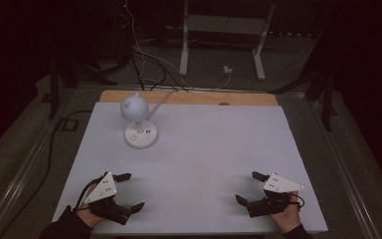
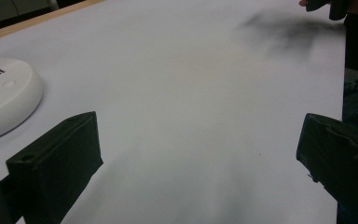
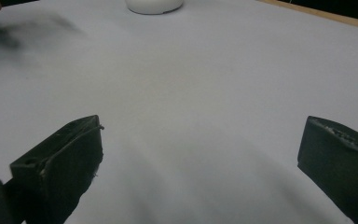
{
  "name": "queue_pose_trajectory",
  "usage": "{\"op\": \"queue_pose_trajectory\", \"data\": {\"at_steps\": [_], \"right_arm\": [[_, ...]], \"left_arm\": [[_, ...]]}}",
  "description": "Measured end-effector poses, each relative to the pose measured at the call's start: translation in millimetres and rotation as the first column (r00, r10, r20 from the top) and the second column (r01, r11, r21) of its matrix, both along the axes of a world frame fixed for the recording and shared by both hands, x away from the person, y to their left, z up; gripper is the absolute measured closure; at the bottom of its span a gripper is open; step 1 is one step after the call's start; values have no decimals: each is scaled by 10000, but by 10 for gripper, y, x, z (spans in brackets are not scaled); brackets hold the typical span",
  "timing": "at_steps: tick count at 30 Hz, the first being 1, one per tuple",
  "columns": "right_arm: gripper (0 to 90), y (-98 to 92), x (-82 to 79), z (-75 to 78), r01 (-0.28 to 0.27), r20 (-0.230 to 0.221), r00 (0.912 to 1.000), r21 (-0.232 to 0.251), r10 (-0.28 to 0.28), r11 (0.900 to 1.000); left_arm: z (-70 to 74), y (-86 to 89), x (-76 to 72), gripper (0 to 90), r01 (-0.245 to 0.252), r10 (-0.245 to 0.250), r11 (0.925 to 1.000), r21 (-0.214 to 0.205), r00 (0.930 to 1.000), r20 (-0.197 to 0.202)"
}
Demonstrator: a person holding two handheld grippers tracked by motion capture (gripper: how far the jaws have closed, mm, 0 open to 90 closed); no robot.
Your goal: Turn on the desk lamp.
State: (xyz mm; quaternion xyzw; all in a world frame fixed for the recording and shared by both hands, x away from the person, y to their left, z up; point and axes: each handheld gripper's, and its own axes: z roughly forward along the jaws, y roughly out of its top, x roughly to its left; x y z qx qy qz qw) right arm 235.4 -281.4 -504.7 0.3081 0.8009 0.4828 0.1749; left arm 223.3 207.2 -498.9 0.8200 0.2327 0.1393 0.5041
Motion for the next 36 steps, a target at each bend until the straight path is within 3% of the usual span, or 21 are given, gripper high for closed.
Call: {"op": "queue_pose_trajectory", "data": {"at_steps": [15,19,25,36], "right_arm": [[0,42,-28,-6,160,462,9988,-259,-148,9995],[0,53,-35,-5,168,478,9987,-254,-156,9995],[0,70,-36,24,-194,175,9997,156,191,9997],[0,103,-87,71,-218,846,9962,204,200,9996]], "left_arm": [[-30,-42,-9,4,120,-121,9976,676,9999,8],[-32,-53,-11,4,247,-246,9969,747,9997,-19],[-23,-86,-32,4,452,-454,9947,927,9990,3],[15,-149,-56,4,819,-819,9920,957,9966,-48]]}}
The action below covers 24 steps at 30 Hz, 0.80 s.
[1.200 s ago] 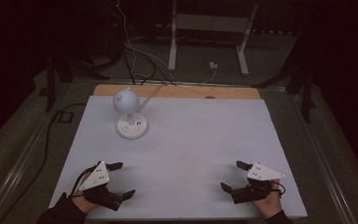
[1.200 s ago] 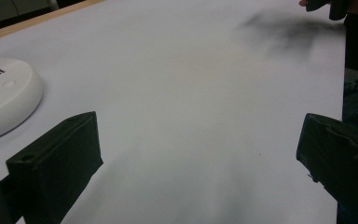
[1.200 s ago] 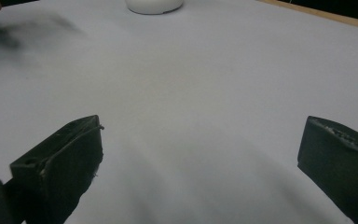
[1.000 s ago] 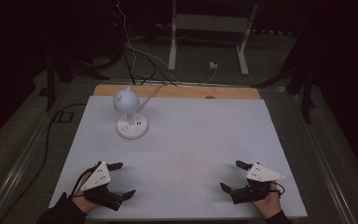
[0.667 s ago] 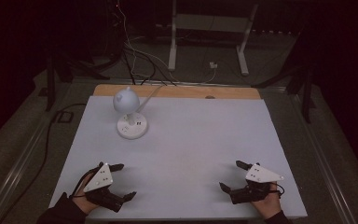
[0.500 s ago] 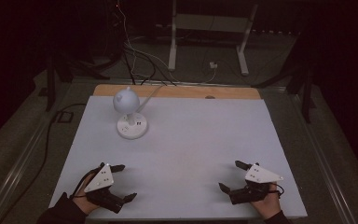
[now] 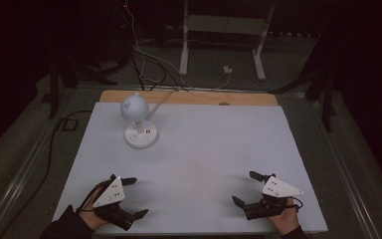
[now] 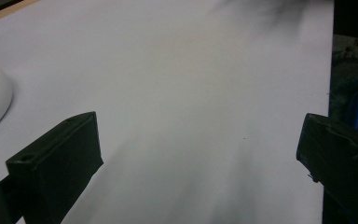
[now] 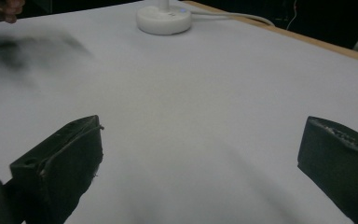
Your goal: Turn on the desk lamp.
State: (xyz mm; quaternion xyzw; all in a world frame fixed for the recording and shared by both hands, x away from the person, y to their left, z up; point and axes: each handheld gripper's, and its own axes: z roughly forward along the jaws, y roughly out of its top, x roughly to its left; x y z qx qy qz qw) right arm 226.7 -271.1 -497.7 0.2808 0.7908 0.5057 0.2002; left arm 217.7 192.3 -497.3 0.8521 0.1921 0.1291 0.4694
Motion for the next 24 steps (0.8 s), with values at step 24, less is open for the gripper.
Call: {"op": "queue_pose_trajectory", "data": {"at_steps": [24], "right_arm": [[0,-3,-18,29,126,90,9999,245,-128,9996]], "left_arm": [[347,-156,-27,4,838,-846,9952,-498,9963,-149]]}}
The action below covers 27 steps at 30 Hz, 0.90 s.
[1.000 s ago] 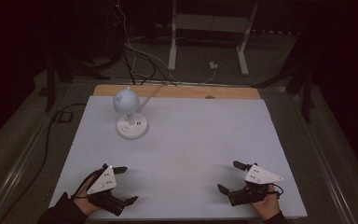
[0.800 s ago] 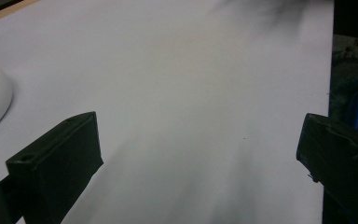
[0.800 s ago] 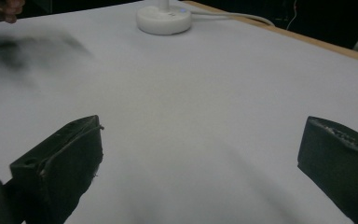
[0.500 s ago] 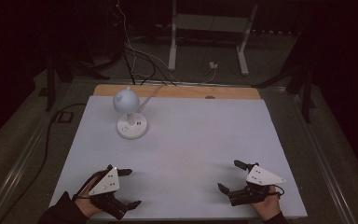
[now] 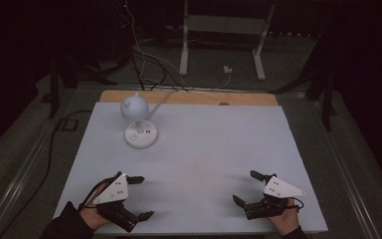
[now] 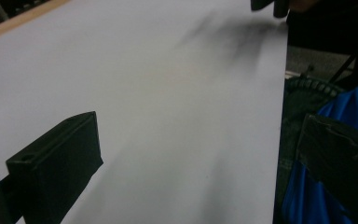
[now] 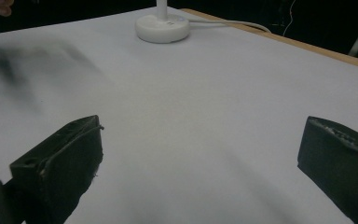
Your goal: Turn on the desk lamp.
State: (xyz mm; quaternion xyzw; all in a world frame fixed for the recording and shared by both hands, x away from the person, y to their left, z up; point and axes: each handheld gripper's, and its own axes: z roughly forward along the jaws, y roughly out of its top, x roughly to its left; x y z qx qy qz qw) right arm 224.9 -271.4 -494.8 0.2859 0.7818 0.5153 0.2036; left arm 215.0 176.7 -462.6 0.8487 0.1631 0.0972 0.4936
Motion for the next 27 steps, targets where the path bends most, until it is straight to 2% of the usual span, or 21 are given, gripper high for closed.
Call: {"op": "queue_pose_trajectory", "data": {"at_steps": [10,14,17,22,25,27], "right_arm": [[0,-2,2,-2,22,-47,10000,42,-21,10000],[0,-6,2,2,35,16,10000,18,-35,10000],[0,-13,-9,16,91,142,9999,73,-92,9999],[0,-24,-9,17,155,137,9998,125,-157,9998],[0,-27,-8,20,192,123,9997,176,-194,9997],[0,-27,-11,20,200,130,9997,186,-203,9996]], "left_arm": [[176,-39,55,4,-165,166,9988,-454,9999,17],[208,-65,78,4,-224,238,9981,-577,9994,242],[210,-79,112,4,-355,363,9971,-669,9993,104],[252,-90,161,4,-634,648,9951,-755,9978,156],[278,-92,220,5,-1009,1028,9919,-770,9945,211],[285,-92,233,4,-1049,1069,9912,-812,9940,211]]}}
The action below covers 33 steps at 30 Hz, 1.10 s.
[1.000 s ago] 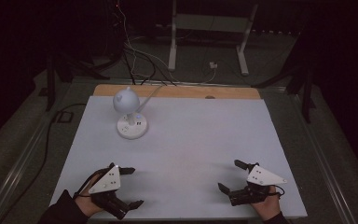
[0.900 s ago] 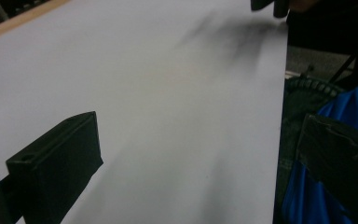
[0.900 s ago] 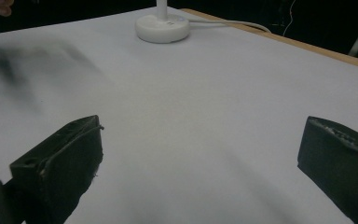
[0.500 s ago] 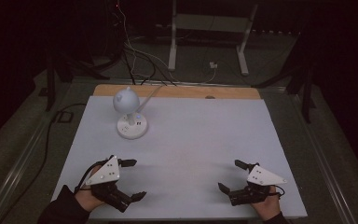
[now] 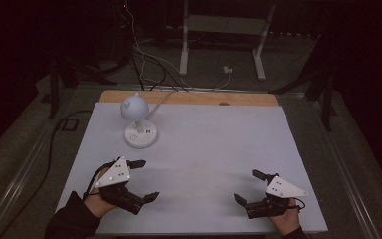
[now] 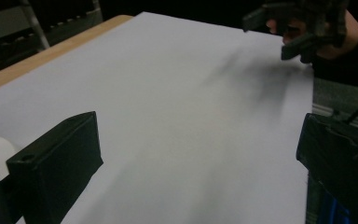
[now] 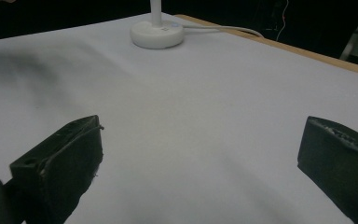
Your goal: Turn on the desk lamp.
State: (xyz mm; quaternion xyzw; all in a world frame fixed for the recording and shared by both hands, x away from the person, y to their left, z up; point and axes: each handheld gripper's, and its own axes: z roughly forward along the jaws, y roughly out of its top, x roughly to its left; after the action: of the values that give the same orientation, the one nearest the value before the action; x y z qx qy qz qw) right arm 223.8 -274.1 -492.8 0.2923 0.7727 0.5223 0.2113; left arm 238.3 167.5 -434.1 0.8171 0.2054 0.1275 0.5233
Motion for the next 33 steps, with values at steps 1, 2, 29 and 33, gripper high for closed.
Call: {"op": "queue_pose_trajectory", "data": {"at_steps": [1,2,29,33], "right_arm": [[0,1,-4,2,4,22,10000,-36,-4,10000],[0,1,-4,2,4,22,10000,-36,-4,10000],[0,-16,-1,1,20,-22,10000,145,-19,9999],[0,-16,-2,4,23,-29,10000,172,-22,9998]], "left_arm": [[9,-2,12,4,-40,40,10000,45,10000,61],[17,-6,22,4,-89,88,9999,85,9999,122],[155,-32,442,4,-2780,2803,9589,-561,9591,386],[118,-78,503,4,-3338,3352,9418,-390,9415,350]]}}
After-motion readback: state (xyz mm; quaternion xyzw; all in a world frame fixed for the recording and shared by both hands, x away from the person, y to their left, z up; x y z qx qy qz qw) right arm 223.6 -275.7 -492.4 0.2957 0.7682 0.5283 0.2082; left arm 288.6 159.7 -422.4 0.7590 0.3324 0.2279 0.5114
